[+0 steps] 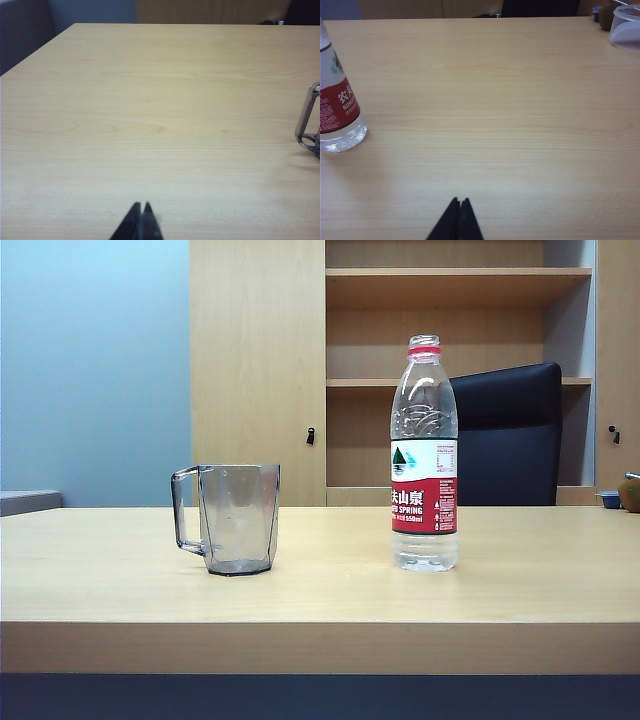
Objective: Pick up the mineral water bottle on the table and pour water into the mug until it's half full.
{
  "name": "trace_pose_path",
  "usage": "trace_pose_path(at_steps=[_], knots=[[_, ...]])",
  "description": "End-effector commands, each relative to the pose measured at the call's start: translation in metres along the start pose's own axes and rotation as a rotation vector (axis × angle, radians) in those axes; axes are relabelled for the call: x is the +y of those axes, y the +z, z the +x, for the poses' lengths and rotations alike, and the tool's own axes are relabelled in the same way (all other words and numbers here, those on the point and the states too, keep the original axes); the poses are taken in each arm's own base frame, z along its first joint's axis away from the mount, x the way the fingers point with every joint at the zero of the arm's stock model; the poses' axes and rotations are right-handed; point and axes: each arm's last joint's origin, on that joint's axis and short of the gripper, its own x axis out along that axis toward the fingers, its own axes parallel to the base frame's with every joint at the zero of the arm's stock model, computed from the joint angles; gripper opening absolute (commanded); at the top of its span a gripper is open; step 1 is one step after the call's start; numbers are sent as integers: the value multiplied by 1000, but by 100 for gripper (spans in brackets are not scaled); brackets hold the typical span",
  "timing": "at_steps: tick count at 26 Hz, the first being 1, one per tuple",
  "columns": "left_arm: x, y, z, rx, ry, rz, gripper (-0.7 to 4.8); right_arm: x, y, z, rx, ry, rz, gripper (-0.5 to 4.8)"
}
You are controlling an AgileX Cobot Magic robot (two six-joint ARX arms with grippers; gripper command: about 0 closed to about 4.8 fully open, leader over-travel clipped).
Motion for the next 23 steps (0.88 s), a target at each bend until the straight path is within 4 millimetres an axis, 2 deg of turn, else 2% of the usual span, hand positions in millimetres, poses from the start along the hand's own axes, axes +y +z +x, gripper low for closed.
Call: trace_pose_path(at_steps=[1,14,16,19,21,23], knots=[[0,2,0,-14,4,7,-5,0,-1,0,-6,0,2,-6],[0,2,0,-14,4,7,-5,0,0,0,-9,1,4,-6],[0,4,-1,-20,4,-12,-5,0,3,0,-34,3,94,-6],[0,19,-5,-67,-20,-121,-5,0,14,-2,-124,19,239,-6],[-2,39,-13,-125,-113,-178,-5,1,28,-6,-188,38,339,-6],[-4,60,-22,-202,-190,-165,-5,1,42,-12,-230,56,398,-6]])
